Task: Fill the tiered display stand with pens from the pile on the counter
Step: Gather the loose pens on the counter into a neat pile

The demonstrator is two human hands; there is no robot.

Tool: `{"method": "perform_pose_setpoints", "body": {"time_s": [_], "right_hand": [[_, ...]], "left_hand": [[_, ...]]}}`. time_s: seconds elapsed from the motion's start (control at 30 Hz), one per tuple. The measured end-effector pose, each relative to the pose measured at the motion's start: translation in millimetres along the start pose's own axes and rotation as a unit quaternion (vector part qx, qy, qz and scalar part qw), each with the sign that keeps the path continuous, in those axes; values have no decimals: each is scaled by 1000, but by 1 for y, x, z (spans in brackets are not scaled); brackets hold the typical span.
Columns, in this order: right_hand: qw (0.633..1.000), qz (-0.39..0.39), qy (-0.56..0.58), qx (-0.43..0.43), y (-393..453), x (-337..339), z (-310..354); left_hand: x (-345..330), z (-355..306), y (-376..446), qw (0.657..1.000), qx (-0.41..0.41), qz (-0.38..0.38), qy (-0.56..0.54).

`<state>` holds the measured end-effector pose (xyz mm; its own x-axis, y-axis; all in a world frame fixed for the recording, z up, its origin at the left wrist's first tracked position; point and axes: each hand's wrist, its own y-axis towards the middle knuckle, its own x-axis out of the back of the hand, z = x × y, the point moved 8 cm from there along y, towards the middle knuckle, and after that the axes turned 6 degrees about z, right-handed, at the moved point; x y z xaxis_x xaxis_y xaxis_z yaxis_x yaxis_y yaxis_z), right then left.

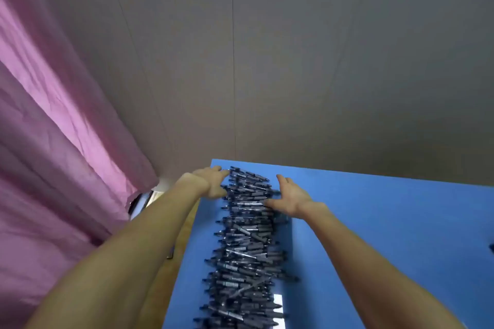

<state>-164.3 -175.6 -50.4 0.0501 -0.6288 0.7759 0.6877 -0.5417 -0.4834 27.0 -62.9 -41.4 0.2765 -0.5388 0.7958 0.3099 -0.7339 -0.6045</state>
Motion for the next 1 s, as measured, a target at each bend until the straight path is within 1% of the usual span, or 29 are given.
{"method": "perform_pose_setpoints", "body": {"time_s": [0.07,0.13,0.3,0.4,0.5,0.57,0.63,0.7,0.8,1.0], "right_hand": [[1000,0,-7,11,20,3,-2],[1000,18,-17,19,39,2,-1],[995,77,-55,32,89,-3,2],[990,97,-87,49,108,-11,6],[986,79,-131,69,118,-13,9],[983,78,-148,70,121,-13,8],[983,83,-151,69,121,-14,8],[983,86,-148,69,118,-16,9],[983,69,-151,76,112,-18,11],[977,64,-183,88,90,-33,10]], "left_hand": [[3,-9,18,1000,-4,14,-18],[8,-16,35,1000,-4,15,-26],[16,-20,75,1000,-14,-6,6],[13,-19,97,999,-16,-4,-30],[4,-25,113,999,-16,19,-48],[2,-29,117,999,-22,14,-32],[2,-30,118,999,-32,8,-18],[1,-30,116,999,-42,18,-16],[-6,-31,109,998,-56,39,-6],[-26,-36,96,995,-86,52,-29]]}}
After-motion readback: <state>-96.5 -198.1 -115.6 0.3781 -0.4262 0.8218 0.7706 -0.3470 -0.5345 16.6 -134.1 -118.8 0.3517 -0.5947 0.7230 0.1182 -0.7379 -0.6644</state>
